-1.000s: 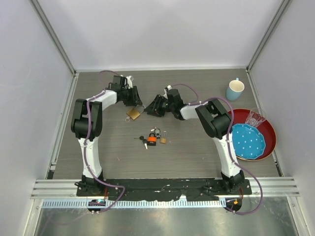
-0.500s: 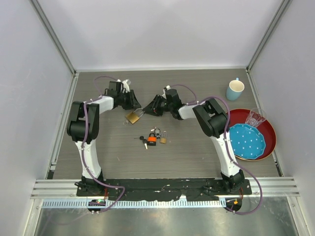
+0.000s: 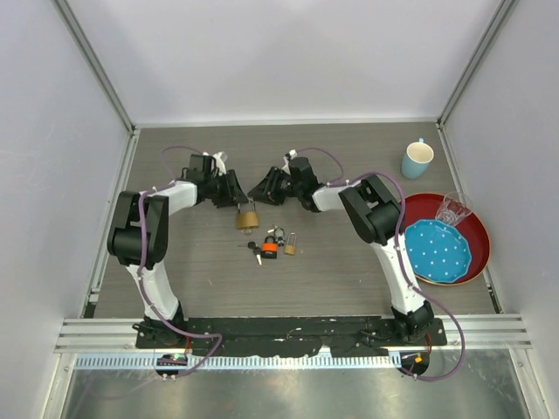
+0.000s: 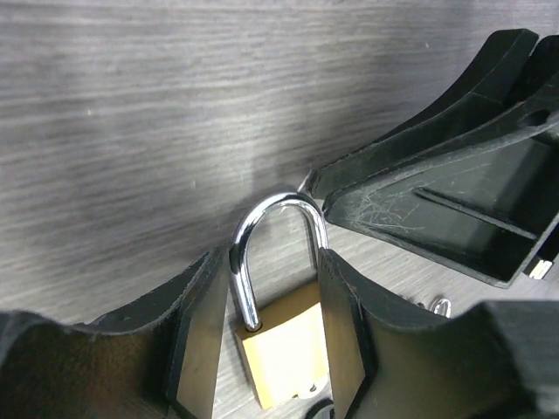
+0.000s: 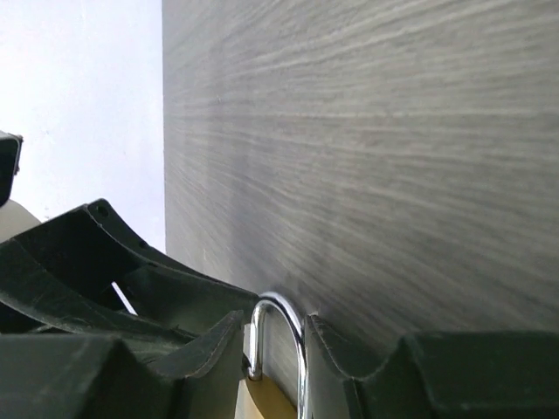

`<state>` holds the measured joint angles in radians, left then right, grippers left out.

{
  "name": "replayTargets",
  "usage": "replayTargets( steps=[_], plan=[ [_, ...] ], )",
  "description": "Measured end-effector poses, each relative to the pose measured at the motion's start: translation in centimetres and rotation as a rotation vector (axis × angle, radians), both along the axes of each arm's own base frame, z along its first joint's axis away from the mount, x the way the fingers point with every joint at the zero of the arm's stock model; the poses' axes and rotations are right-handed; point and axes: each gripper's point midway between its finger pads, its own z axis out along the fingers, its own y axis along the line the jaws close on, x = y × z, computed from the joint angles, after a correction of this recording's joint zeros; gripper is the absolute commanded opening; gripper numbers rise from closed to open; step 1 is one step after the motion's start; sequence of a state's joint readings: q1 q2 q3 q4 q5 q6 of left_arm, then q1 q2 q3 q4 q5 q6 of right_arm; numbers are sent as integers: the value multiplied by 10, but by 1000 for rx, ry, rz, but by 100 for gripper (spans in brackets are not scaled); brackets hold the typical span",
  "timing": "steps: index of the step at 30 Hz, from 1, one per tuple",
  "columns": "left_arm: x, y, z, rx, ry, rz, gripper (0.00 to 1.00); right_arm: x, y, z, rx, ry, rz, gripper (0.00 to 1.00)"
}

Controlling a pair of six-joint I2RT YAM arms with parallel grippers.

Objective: Lock with the key
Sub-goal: Pick up the lock from the center of the board.

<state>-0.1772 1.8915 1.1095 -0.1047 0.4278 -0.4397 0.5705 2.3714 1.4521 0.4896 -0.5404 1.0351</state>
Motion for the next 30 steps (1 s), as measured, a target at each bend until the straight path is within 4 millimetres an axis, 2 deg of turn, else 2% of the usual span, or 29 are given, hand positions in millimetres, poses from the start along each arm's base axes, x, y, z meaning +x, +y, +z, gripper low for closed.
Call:
replayTargets(
  steps=[10,14,19,24,30],
  plan=[
    [-12,9,0,-70,32,33,47,-22,-18,1,-138,-49,24,41],
    [-16,13,-1,-101,37,53,43,-24,-19,-1,-158,-65,37,37],
    [-18,13,-3,-133,35,64,33,-26,-17,-3,-158,-64,52,31],
    [-22,7,-5,-183,56,48,33,-31,-10,-6,-135,-59,75,21],
    [-22,5,-5,-225,66,42,30,-30,-9,-9,-118,-42,79,14]
  ],
)
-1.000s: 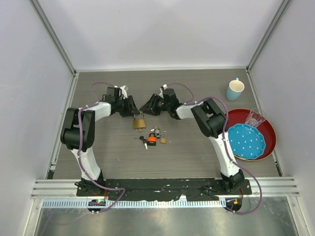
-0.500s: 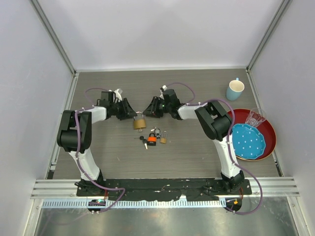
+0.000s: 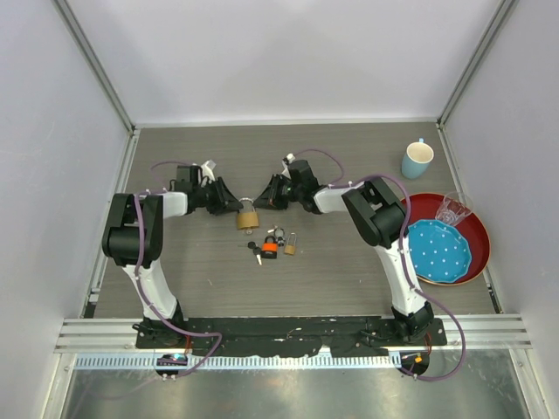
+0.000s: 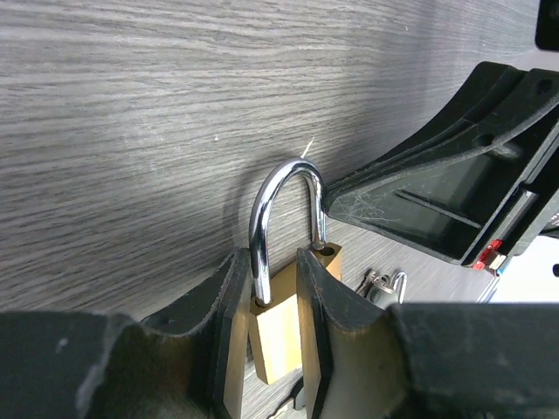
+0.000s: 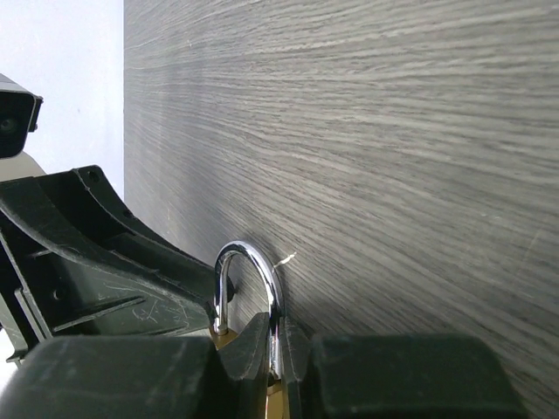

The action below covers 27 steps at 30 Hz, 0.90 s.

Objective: Lock with the key
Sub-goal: Pick up the lock from the center of the board.

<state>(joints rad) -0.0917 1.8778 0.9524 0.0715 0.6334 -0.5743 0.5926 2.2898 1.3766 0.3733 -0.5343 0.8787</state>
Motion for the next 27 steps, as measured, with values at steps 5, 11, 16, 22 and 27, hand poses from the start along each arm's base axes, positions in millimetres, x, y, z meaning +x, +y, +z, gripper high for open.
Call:
replayTargets(
  steps=[5,11,16,22,27],
  plan=[
    [1,-3,1,-22,-9,-10,31,2,1,0,11,10,-2,12],
    [3,-6,1,-45,-15,-11,26,3,1,0,27,20,-7,11],
    [2,-12,-2,-64,-6,-26,0,3,2,1,37,24,-12,12],
    [3,-13,-1,-72,-2,-20,0,2,1,1,49,25,-12,19],
    [-2,-16,1,-42,17,-27,0,-5,-2,4,38,20,-15,27]
  ],
)
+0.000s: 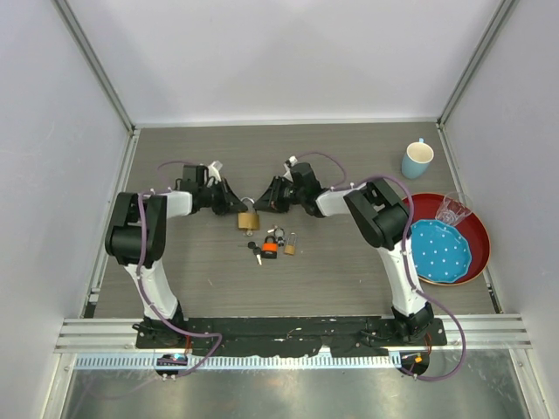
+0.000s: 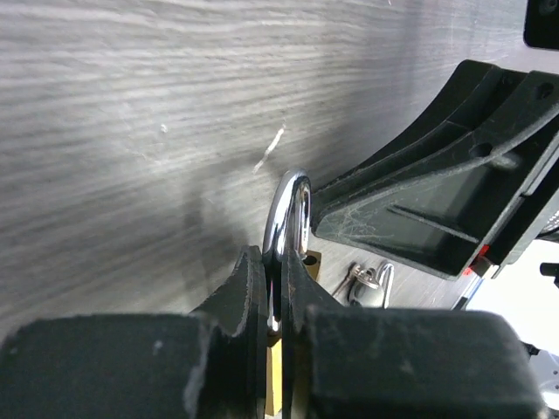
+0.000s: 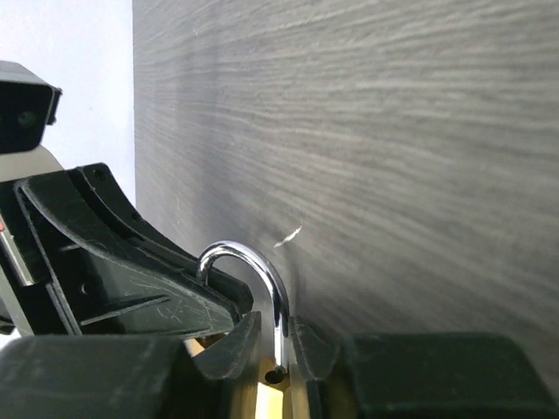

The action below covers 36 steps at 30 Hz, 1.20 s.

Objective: Lock with the key
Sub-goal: Pick up the lock from the center of the board.

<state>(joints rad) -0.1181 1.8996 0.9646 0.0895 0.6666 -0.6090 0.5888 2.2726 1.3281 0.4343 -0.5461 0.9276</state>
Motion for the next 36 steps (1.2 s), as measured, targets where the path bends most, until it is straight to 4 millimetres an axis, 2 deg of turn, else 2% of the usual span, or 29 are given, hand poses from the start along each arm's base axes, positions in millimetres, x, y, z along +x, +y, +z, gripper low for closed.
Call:
replayTargets(
  steps=[3,6,7,13,14,16,19,22,27,31,36],
  plan=[
    [-6,-3,12,27,0,-12,0,-8,-4,5,-12,-2,3,32],
    [-7,-6,44,43,-51,-24,0,-12,-8,26,-2,-29,3,40],
    [-6,-6,58,47,-80,-26,0,-13,-9,37,7,-50,2,46],
    [-10,0,150,37,-283,-3,0,-21,-22,123,69,-216,2,65],
    [-14,1,170,32,-326,0,0,-24,-26,141,78,-254,2,67],
    [-26,2,196,23,-382,-3,0,-33,-33,168,92,-313,5,71],
    [-49,3,224,12,-433,-24,0,-51,-48,203,103,-402,22,74],
    [-72,3,238,1,-448,-61,0,-77,-61,231,108,-483,68,77],
    [-111,2,240,6,-426,-143,0,-115,-77,254,98,-581,174,78],
    [-137,-3,237,-3,-408,-231,0,-137,-81,254,96,-614,268,78],
    [-169,-20,230,-14,-384,-376,0,-160,-70,239,82,-604,380,76]
  ],
)
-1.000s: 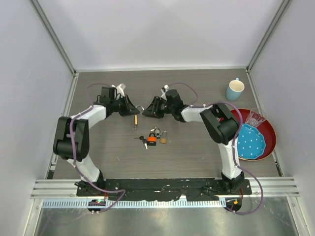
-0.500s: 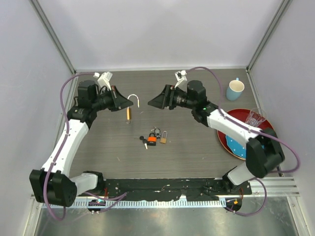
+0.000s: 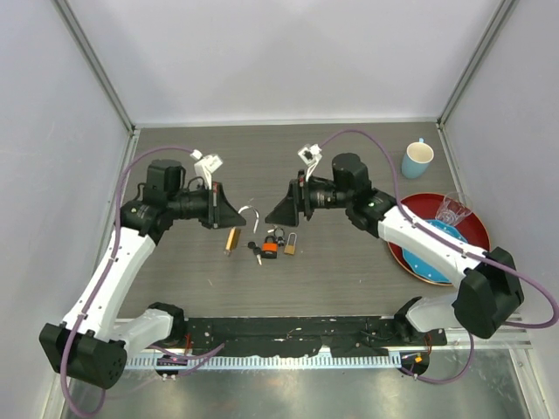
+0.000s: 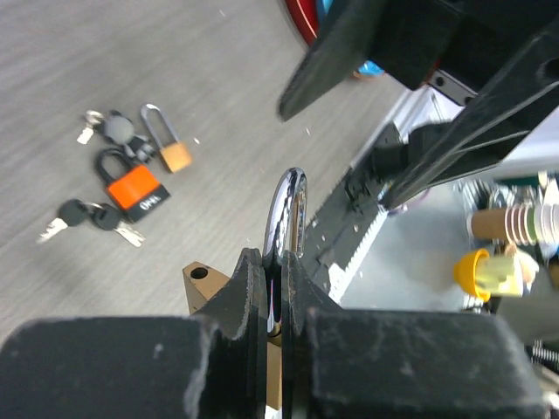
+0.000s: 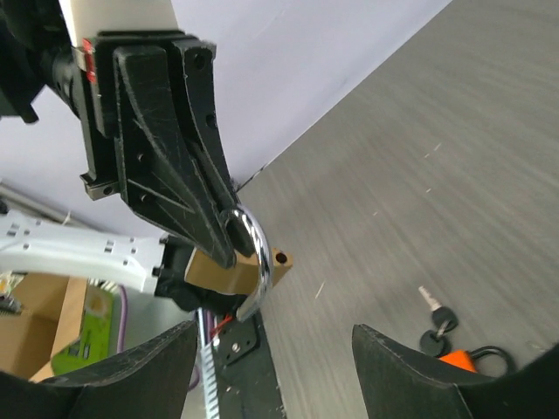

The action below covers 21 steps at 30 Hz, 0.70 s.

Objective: Lock with the key
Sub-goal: Pick up the lock from the center of the board.

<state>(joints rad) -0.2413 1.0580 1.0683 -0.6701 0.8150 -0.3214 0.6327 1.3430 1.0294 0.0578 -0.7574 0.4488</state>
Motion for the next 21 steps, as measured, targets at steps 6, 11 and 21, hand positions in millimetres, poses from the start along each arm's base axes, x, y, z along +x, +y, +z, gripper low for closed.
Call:
replayTargets(
  steps=[6,11,21],
  plan=[
    [-32,-22,-7,27,13,-140,0,-29,27,-23,-54,27,127,56],
    [-36,-23,-9,41,14,-152,0,-34,36,-33,-70,46,173,31],
    [-35,-23,-11,58,-22,-165,1,-44,40,-22,0,69,234,2]
  ],
)
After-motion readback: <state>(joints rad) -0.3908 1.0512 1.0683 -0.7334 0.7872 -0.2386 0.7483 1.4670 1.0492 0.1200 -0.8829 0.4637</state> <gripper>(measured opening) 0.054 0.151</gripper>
